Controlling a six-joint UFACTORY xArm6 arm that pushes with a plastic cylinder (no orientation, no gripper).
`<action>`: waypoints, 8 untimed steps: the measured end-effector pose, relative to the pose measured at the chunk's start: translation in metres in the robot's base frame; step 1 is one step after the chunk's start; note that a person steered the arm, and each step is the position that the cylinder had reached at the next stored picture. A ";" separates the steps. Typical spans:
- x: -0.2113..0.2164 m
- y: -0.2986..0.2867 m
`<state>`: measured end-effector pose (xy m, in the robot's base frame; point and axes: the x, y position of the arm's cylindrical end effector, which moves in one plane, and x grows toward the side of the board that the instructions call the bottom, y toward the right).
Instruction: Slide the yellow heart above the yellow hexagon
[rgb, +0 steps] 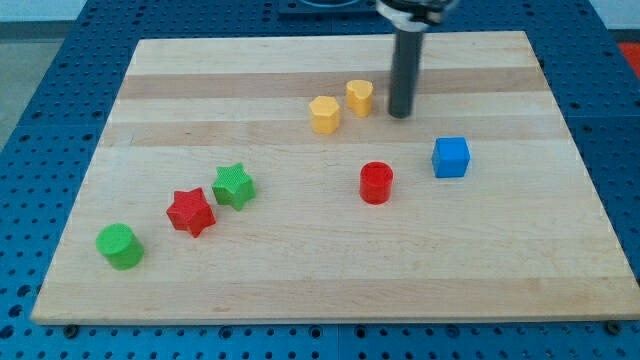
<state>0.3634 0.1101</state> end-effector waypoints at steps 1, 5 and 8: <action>0.029 0.072; 0.090 0.071; 0.080 -0.018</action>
<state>0.4433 0.0918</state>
